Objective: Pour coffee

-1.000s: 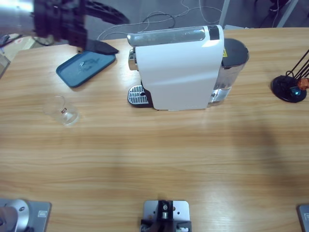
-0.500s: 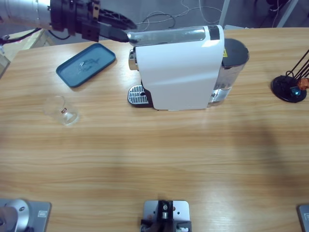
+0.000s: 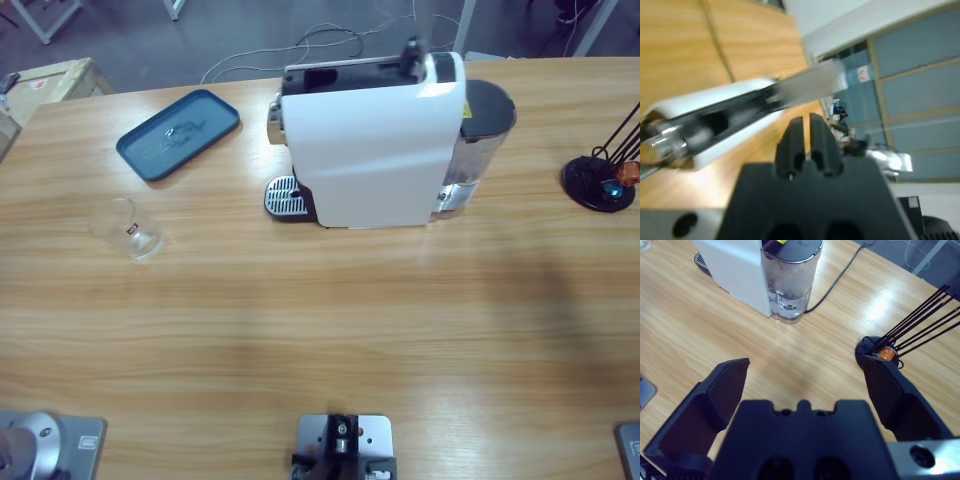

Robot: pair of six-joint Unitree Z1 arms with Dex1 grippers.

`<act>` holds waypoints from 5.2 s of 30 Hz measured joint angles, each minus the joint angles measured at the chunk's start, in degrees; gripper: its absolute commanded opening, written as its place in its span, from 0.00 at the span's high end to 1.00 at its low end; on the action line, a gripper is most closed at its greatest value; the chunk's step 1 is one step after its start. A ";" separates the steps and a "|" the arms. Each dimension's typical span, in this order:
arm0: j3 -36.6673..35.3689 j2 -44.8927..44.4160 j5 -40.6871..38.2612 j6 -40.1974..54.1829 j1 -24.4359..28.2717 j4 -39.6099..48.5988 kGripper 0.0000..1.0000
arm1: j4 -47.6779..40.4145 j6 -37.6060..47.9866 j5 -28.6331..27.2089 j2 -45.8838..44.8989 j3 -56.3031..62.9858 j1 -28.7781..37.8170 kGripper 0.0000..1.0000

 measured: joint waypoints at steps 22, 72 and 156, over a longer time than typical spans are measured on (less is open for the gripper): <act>43.69 -30.93 38.02 47.34 -8.90 1.51 0.00 | -35.86 14.59 -5.06 30.74 15.46 -26.85 0.34; 43.99 -28.18 38.03 46.83 -14.62 -3.08 0.01 | -58.19 11.73 -2.12 45.57 21.01 -34.88 0.96; 45.48 -34.47 39.60 45.61 -14.75 2.92 0.01 | -11.41 -34.37 13.30 59.96 -46.03 3.38 1.00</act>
